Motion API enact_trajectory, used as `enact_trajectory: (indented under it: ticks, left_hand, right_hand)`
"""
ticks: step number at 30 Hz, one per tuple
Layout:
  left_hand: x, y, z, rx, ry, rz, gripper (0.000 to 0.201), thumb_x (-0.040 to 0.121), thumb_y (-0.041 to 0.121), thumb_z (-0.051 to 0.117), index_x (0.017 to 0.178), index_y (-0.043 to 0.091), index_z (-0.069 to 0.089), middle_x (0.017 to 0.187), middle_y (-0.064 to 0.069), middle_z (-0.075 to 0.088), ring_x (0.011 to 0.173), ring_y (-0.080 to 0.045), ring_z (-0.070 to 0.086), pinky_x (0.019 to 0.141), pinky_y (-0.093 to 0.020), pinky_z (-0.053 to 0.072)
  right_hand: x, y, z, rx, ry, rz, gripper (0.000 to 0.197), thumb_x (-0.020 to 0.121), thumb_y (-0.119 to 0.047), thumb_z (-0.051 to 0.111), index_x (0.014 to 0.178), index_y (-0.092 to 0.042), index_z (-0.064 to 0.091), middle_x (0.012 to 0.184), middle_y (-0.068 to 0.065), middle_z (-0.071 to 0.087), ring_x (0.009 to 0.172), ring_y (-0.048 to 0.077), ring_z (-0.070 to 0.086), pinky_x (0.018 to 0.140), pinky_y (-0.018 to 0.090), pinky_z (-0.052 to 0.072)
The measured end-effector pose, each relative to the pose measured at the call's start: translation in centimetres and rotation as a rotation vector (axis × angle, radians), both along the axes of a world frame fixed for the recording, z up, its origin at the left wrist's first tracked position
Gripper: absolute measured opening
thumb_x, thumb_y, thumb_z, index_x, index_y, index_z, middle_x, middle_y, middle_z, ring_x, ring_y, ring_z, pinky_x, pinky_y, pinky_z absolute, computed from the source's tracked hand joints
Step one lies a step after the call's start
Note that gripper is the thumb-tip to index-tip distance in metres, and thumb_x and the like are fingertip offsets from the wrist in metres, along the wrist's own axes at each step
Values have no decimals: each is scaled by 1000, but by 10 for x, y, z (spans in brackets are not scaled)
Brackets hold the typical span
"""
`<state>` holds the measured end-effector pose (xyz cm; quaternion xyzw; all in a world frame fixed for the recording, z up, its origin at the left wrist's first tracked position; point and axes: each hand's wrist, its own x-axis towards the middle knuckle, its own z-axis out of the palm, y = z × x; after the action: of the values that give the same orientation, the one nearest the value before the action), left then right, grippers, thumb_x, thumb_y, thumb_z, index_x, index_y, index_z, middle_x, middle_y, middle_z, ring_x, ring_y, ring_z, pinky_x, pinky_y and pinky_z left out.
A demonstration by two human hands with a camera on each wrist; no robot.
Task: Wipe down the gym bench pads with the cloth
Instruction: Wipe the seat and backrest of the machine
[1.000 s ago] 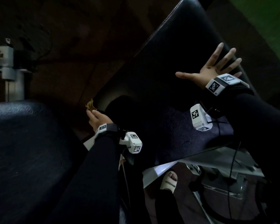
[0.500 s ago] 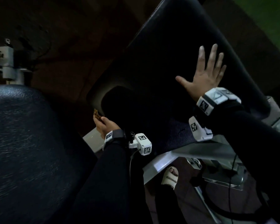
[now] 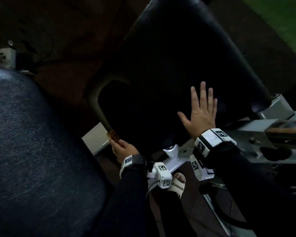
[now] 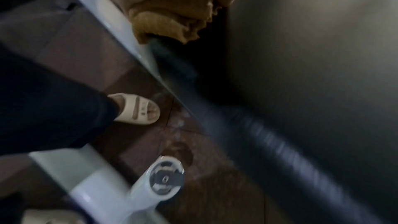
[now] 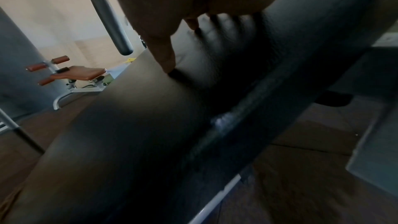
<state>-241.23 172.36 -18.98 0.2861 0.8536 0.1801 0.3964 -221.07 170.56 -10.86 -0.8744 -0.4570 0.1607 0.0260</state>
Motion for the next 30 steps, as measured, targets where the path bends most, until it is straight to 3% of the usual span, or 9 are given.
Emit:
enact_trajectory:
  ticks: [5, 11, 15, 17, 20, 23, 26, 28, 30]
  left_hand:
    - [-7, -50, 2, -7, -51, -49, 51, 101, 17, 39, 149, 30, 27, 146, -14, 41, 129, -33, 45, 106, -37, 37]
    - [-9, -66, 10, 138, -2, 14, 57, 90, -8, 45, 138, 21, 49, 132, -9, 57, 121, -23, 55, 96, -20, 38]
    - [4, -57, 30, 493, 74, -200, 63, 79, -22, 44, 133, 9, 54, 133, -12, 56, 120, -27, 56, 102, -36, 43]
    - [17, -47, 40, 584, 66, -357, 70, 70, -25, 47, 132, 6, 54, 134, -13, 56, 119, -30, 56, 103, -39, 41]
    - [40, -32, 55, 482, -53, -715, 78, 76, -18, 49, 142, 23, 42, 147, -4, 43, 131, -26, 41, 107, -34, 35]
    - [52, -28, 58, 315, 23, -1072, 68, 88, 14, 56, 146, 41, 30, 157, 7, 21, 140, -27, 21, 111, -42, 33]
    - [47, -22, 61, 265, 131, -1159, 59, 91, 47, 48, 146, 45, 25, 157, 10, 23, 139, -27, 25, 108, -49, 31]
    - [39, -6, 61, 275, 167, -1158, 56, 92, 52, 40, 145, 50, 21, 154, 14, 28, 138, -25, 27, 107, -50, 31]
    - [34, 18, 61, 225, 183, -1144, 53, 94, 50, 36, 144, 53, 18, 156, 14, 22, 141, -25, 21, 108, -52, 29]
  right_hand:
    - [-8, -25, -1, -33, 62, 27, 86, 89, -41, 55, 149, -26, -4, 155, -4, -21, 141, 16, -24, 113, 34, -17]
    - [-9, -39, 0, -107, 81, 70, 84, 92, -43, 48, 143, -30, -17, 147, -11, -32, 137, 11, -29, 114, 36, -17]
    - [-10, -49, -1, -153, 79, 82, 80, 94, -42, 42, 140, -32, -22, 147, -12, -34, 136, 9, -30, 115, 36, -16]
    - [-11, -52, -1, -158, 89, 78, 79, 95, -41, 41, 141, -33, -22, 147, -14, -34, 136, 9, -29, 114, 36, -16]
    - [-13, -52, 0, -156, 95, 64, 78, 95, -38, 42, 142, -33, -19, 147, -14, -33, 135, 8, -29, 114, 36, -16]
    - [-16, -51, 1, -155, 97, 44, 78, 94, -35, 43, 144, -32, -17, 148, -14, -31, 135, 7, -28, 114, 37, -15]
    - [-19, -49, 2, -155, 98, 20, 77, 94, -34, 43, 147, -30, -12, 150, -13, -29, 135, 7, -28, 113, 38, -15]
    - [-22, -47, 3, -150, 92, 5, 77, 93, -32, 45, 148, -28, -9, 149, -12, -28, 135, 8, -27, 114, 40, -13]
    - [-26, -44, 5, -129, 86, -23, 75, 93, -30, 46, 149, -27, -4, 150, -12, -25, 137, 9, -24, 115, 41, -10]
